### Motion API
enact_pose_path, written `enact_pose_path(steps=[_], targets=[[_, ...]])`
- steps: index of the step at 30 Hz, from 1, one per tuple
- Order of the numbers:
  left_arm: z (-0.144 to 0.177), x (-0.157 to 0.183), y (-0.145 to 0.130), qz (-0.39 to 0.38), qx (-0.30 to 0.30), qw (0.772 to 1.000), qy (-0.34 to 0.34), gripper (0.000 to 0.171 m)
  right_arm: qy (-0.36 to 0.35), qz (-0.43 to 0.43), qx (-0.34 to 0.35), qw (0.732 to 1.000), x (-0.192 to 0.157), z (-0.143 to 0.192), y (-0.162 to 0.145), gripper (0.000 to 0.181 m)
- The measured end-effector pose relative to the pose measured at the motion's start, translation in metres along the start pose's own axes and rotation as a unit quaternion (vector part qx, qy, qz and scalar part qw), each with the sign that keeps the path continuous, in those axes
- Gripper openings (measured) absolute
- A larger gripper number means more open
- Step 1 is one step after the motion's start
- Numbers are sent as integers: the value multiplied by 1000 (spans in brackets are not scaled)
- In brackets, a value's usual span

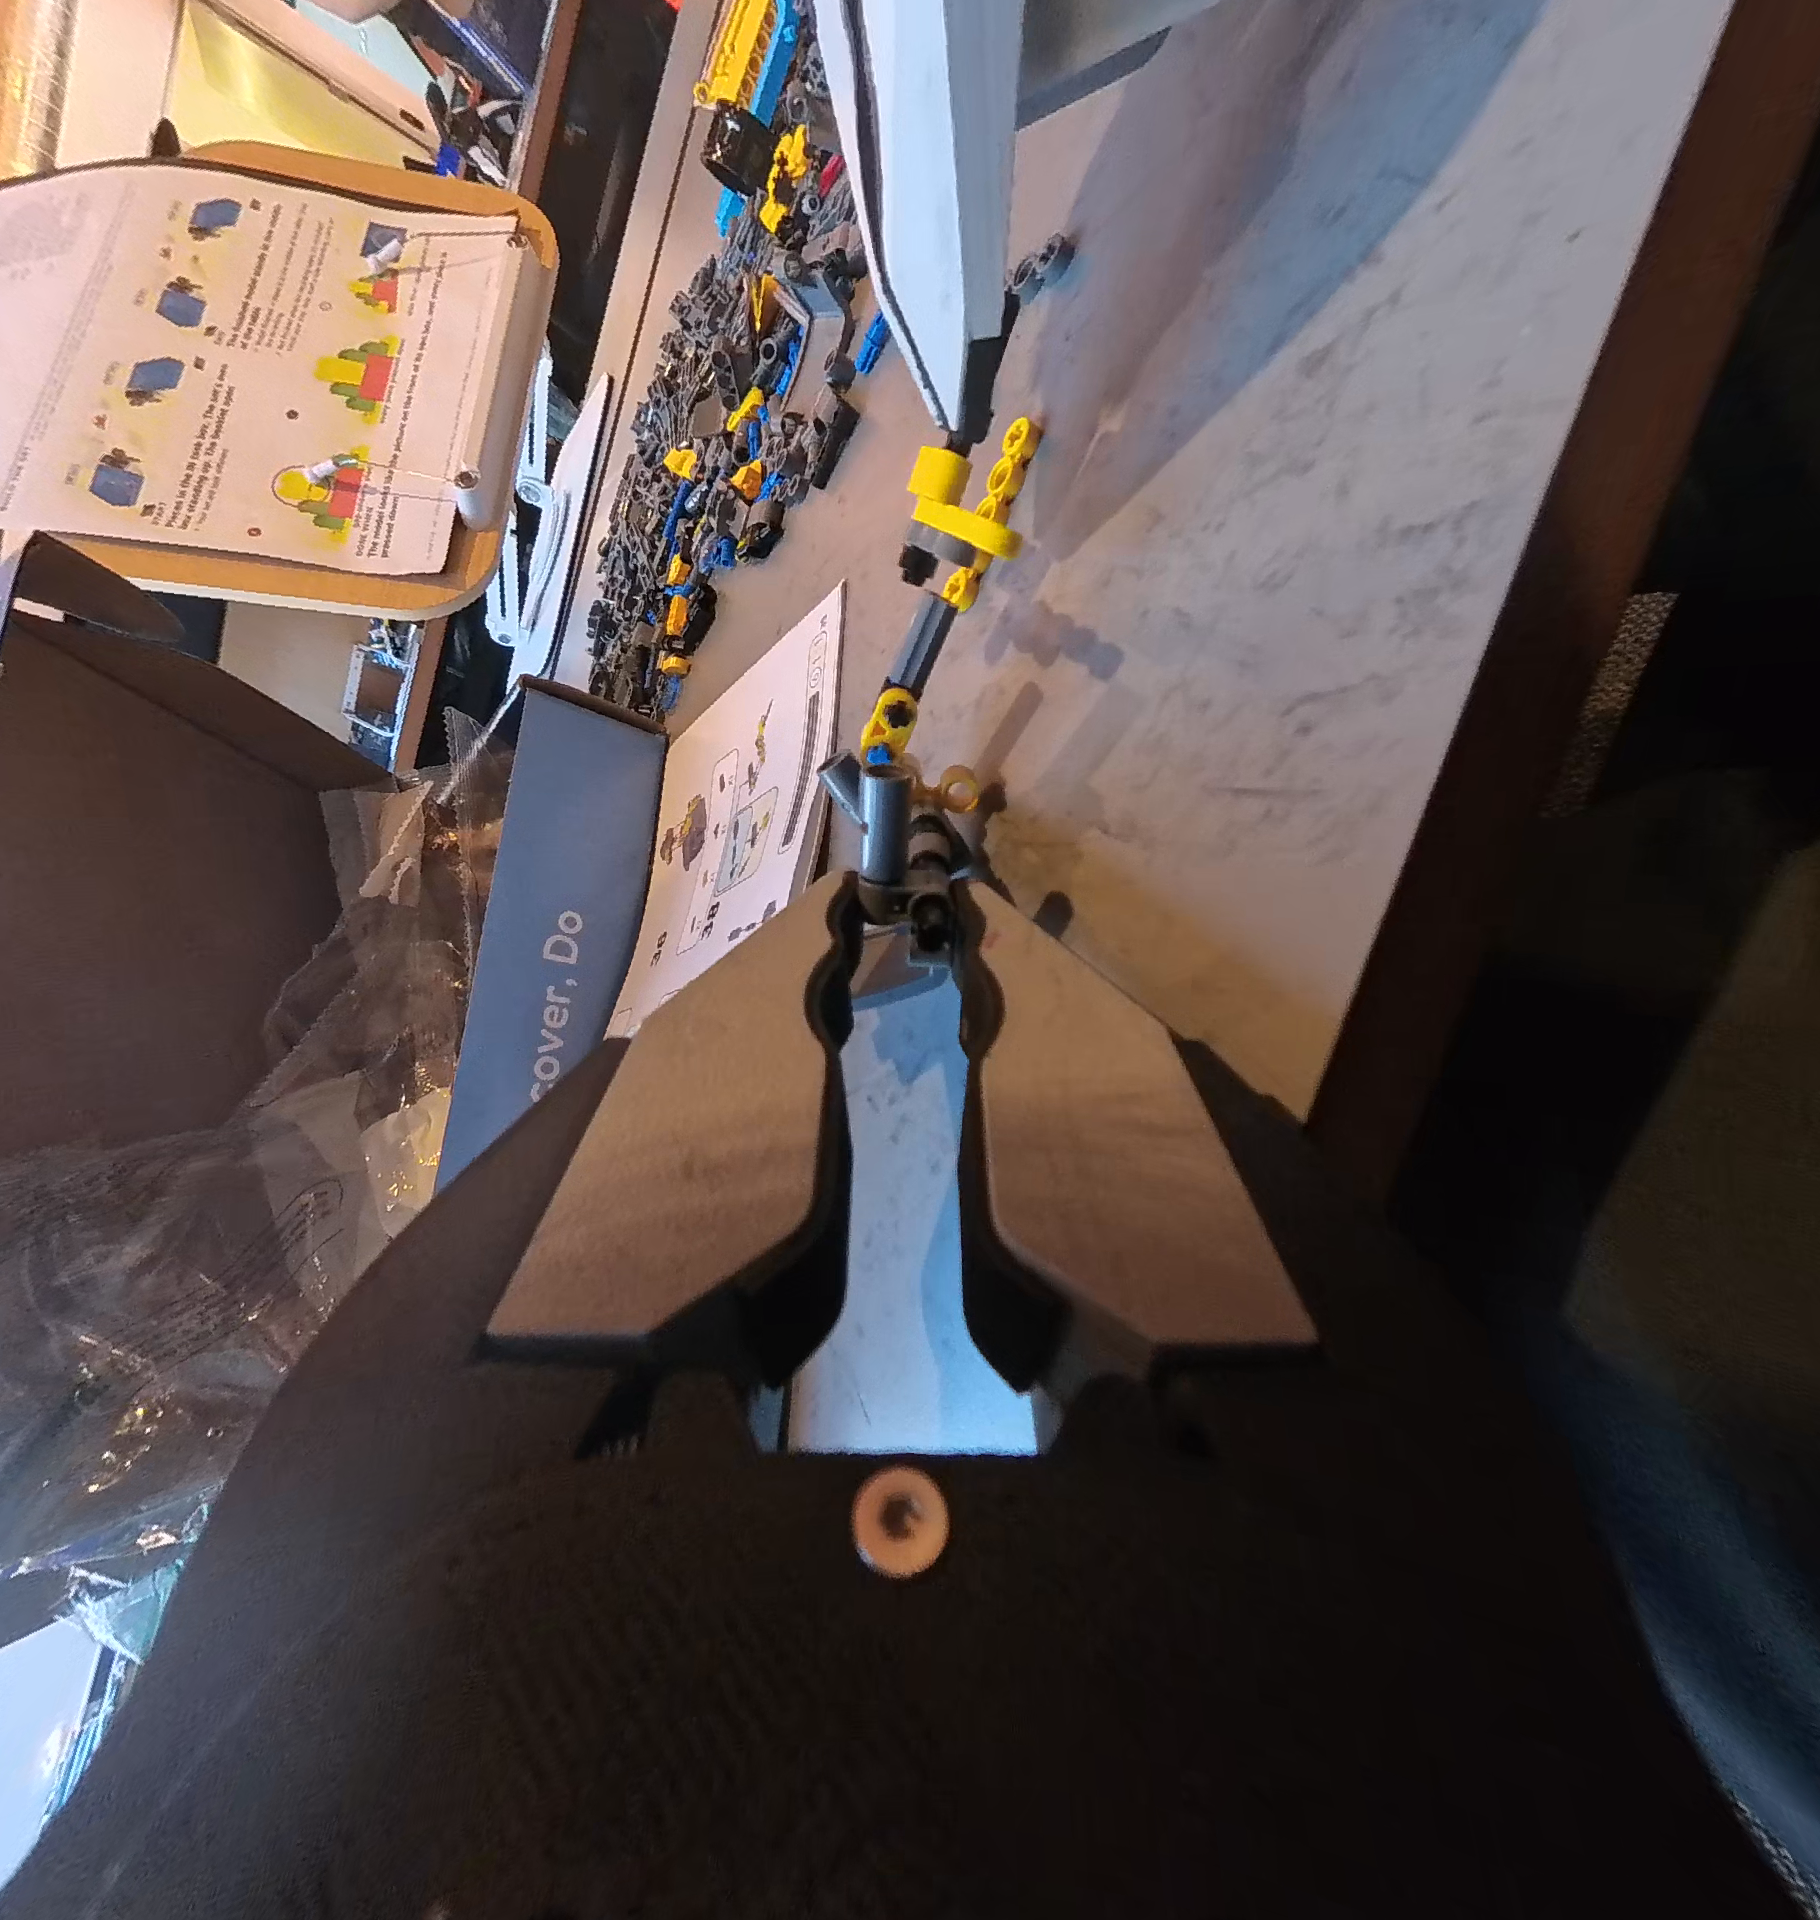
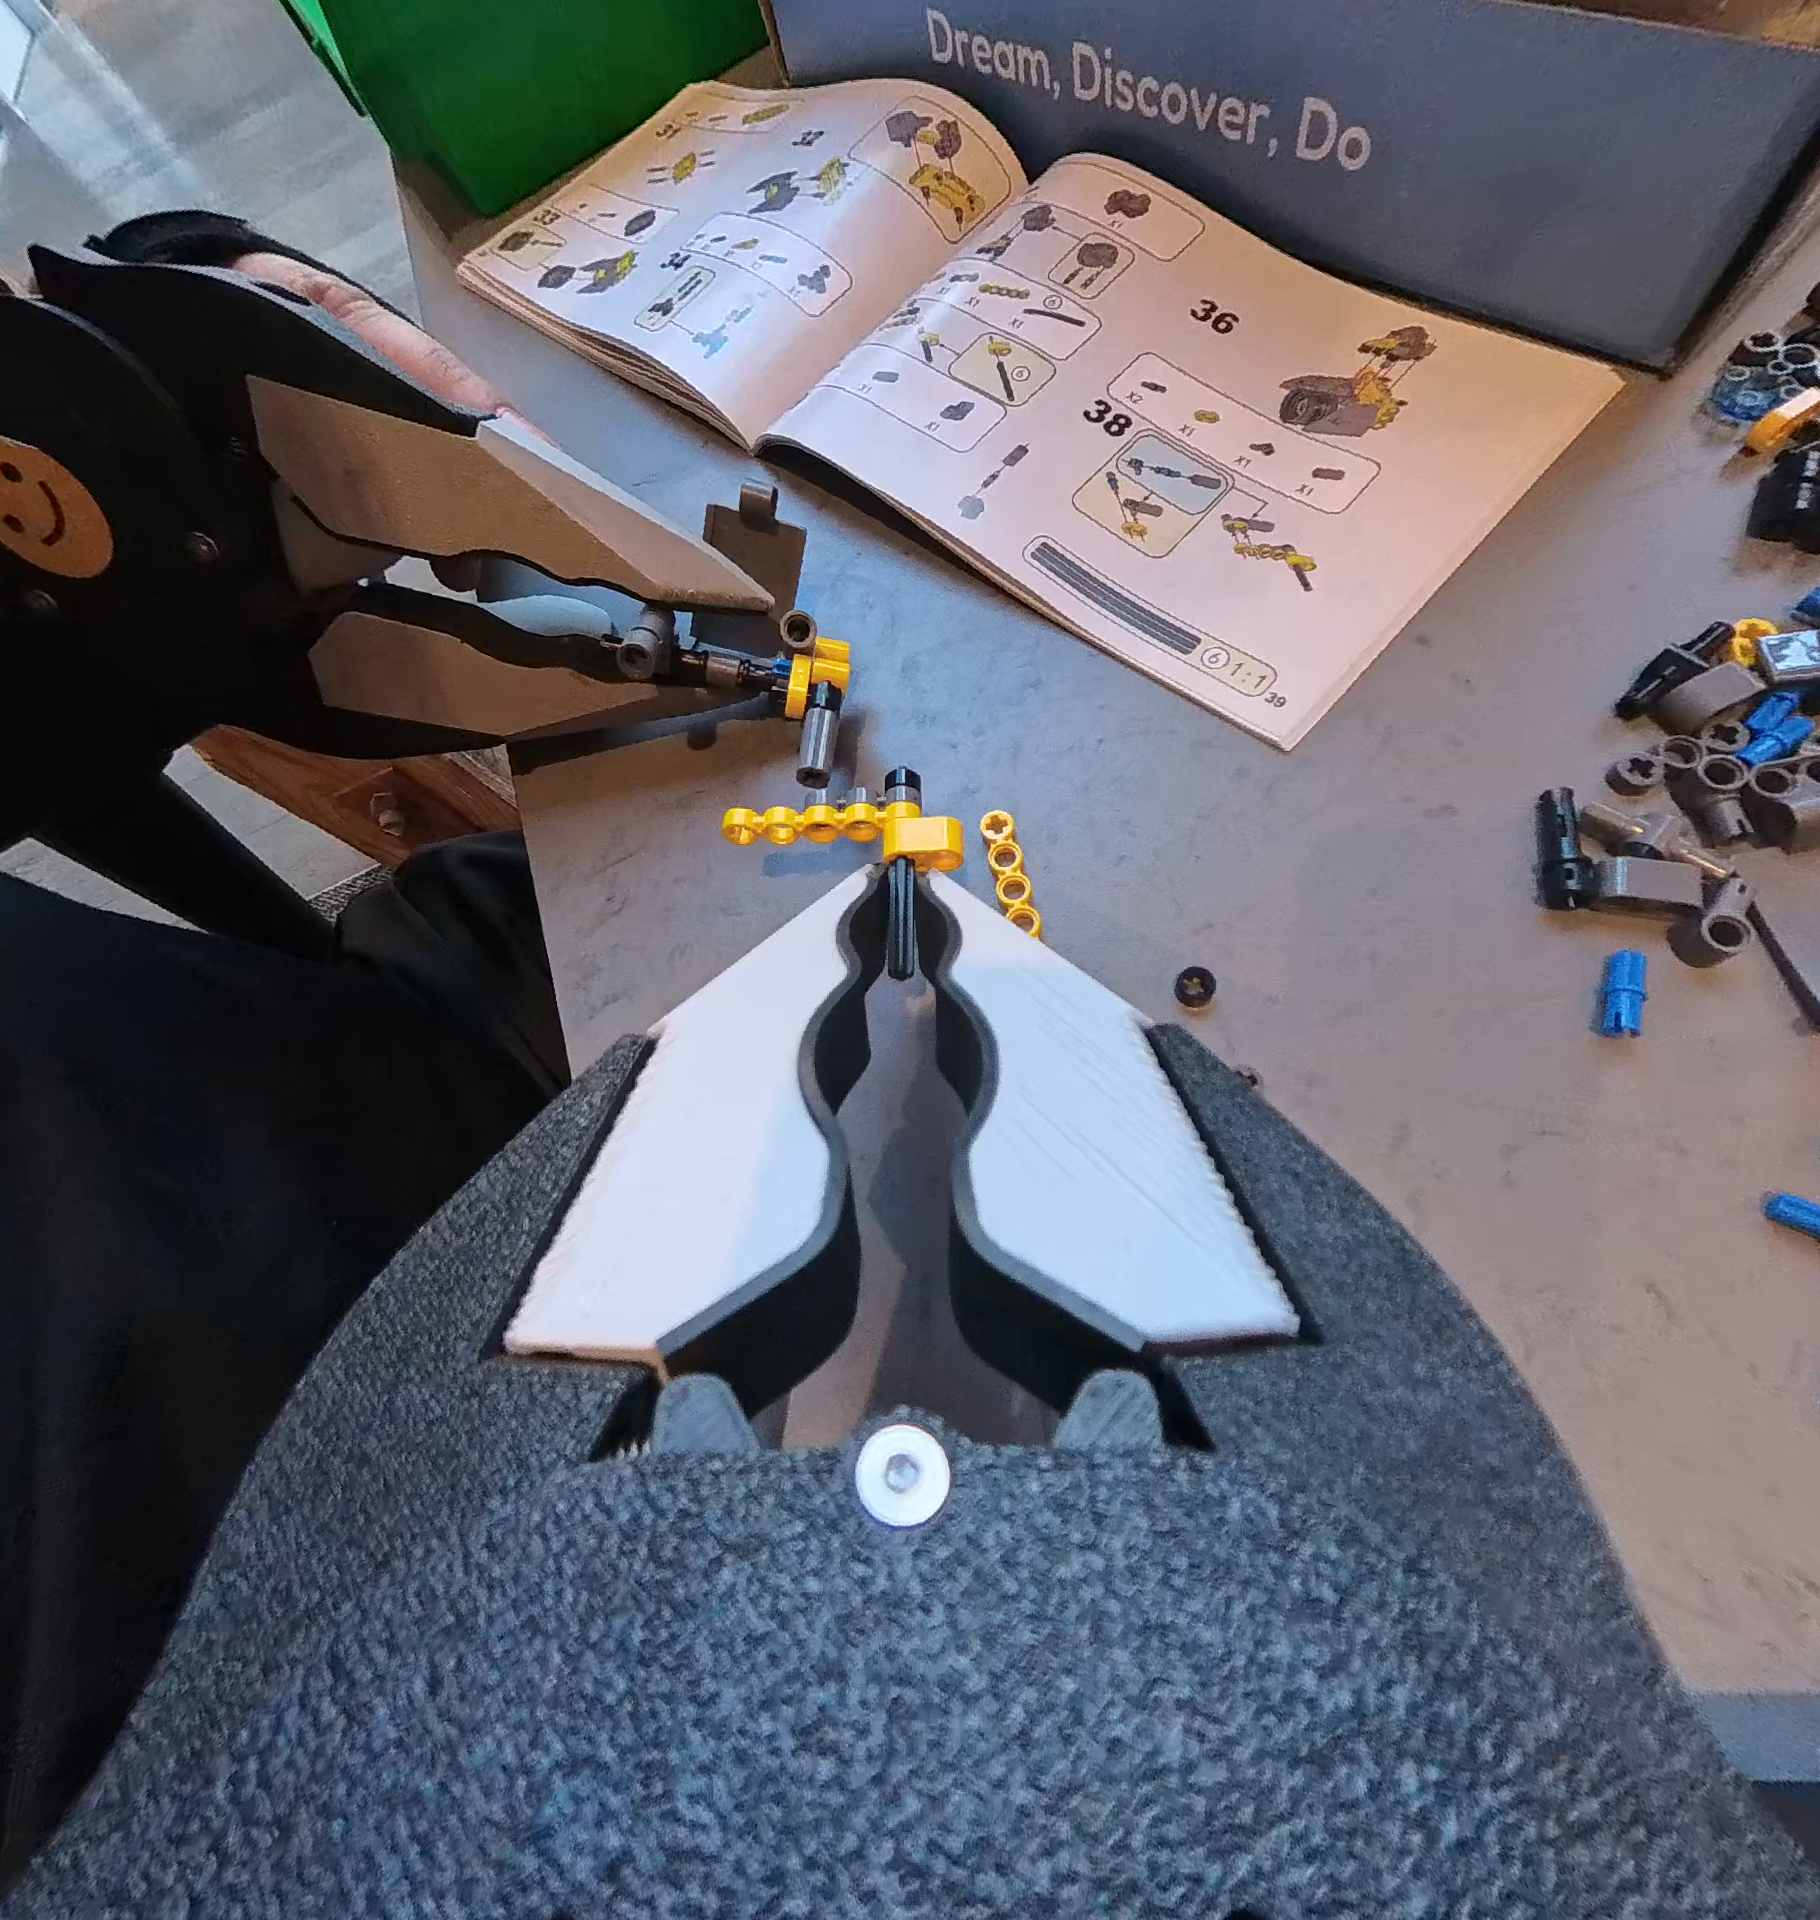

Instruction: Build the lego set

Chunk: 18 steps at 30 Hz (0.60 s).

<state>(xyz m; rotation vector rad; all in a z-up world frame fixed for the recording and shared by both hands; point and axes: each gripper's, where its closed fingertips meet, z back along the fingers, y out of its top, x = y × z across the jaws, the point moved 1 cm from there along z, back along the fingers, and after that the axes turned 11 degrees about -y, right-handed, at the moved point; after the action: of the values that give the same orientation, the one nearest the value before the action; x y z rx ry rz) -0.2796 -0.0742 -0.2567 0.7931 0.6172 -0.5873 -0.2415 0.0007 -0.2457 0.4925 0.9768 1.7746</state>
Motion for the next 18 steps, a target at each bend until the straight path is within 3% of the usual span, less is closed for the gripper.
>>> enact_pose_path(steps=[7, 12, 18], targets=[[-1, -4, -3, 31, -7, 999, -6, 15, 15, 22, -26, 999, -9, -3, -8, 6], [1, -8, -2, 76, 10, 997, -28, 15, -34, 110, -33, 993, -4, -5, -9, 26], [5, -1, 10, 82, 47, 993, -67, 14, 3, 235, -9, 972, -18, -10, 16, 38]])
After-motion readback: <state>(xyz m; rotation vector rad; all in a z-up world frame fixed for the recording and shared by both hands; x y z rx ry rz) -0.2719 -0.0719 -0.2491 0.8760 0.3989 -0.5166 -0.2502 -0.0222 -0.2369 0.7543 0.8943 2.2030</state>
